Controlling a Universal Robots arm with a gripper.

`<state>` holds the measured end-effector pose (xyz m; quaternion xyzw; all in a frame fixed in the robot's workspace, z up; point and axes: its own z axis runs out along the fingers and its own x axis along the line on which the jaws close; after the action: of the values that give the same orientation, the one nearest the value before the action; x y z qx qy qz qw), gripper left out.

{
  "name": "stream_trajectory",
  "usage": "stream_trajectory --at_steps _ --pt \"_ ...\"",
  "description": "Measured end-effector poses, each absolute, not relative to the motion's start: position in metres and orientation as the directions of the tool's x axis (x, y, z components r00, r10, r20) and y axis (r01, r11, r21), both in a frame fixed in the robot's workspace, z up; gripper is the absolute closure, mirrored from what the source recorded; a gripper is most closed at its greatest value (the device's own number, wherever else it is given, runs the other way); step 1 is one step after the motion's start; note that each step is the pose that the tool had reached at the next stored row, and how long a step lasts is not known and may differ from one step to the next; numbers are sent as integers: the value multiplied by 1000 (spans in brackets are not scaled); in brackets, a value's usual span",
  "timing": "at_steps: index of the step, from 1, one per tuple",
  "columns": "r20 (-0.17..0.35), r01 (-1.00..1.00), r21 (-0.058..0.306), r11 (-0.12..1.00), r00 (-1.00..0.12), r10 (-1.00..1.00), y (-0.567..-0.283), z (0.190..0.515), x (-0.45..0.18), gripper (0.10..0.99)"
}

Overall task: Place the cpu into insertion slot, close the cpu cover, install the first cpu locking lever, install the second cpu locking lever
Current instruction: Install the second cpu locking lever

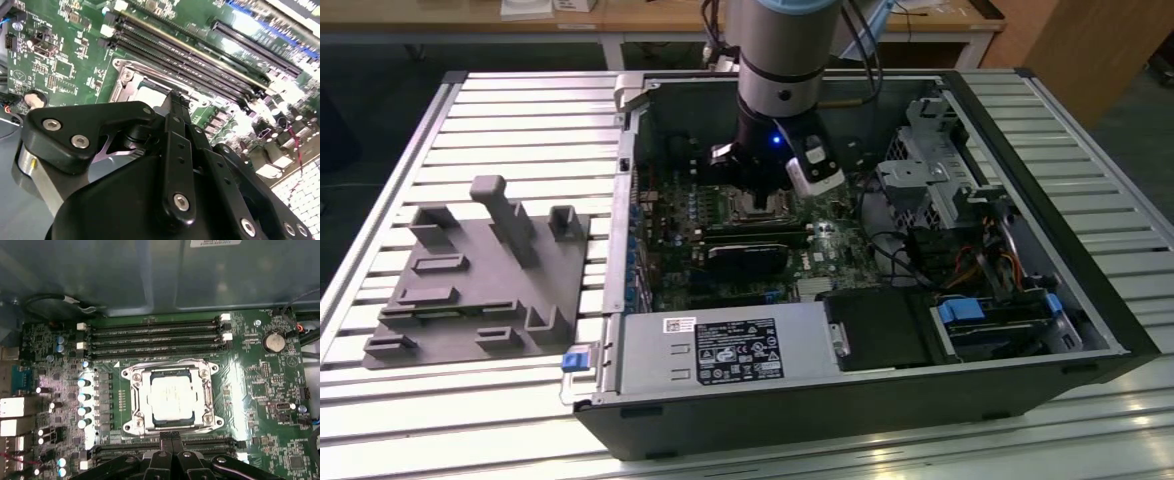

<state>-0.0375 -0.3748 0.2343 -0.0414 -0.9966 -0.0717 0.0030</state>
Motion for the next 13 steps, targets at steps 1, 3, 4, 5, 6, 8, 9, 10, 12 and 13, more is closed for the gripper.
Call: stream_trajectory --at_steps 1,3,4,5,6,8,9,10,12,13 --pt "12 83 143 986 -997 82 -374 234 -37 980" --pt "12 83 143 986 -997 82 -371 233 -34 980" --pt "12 83 143 986 -997 82 -370 233 -32 980" --pt "12 83 143 986 -997 82 -369 232 -31 980" --pt "12 83 143 986 -997 82 -368 232 -29 980" --pt "12 83 143 986 -997 82 -366 232 -28 980" --pt "12 83 143 986 -997 82 -365 231 -28 980" --pt "10 83 143 986 -997 82 -365 231 -28 980" --pt "-4 81 144 986 -997 82 -364 229 -28 980" --pt "-12 80 145 986 -997 82 -363 229 -28 980"
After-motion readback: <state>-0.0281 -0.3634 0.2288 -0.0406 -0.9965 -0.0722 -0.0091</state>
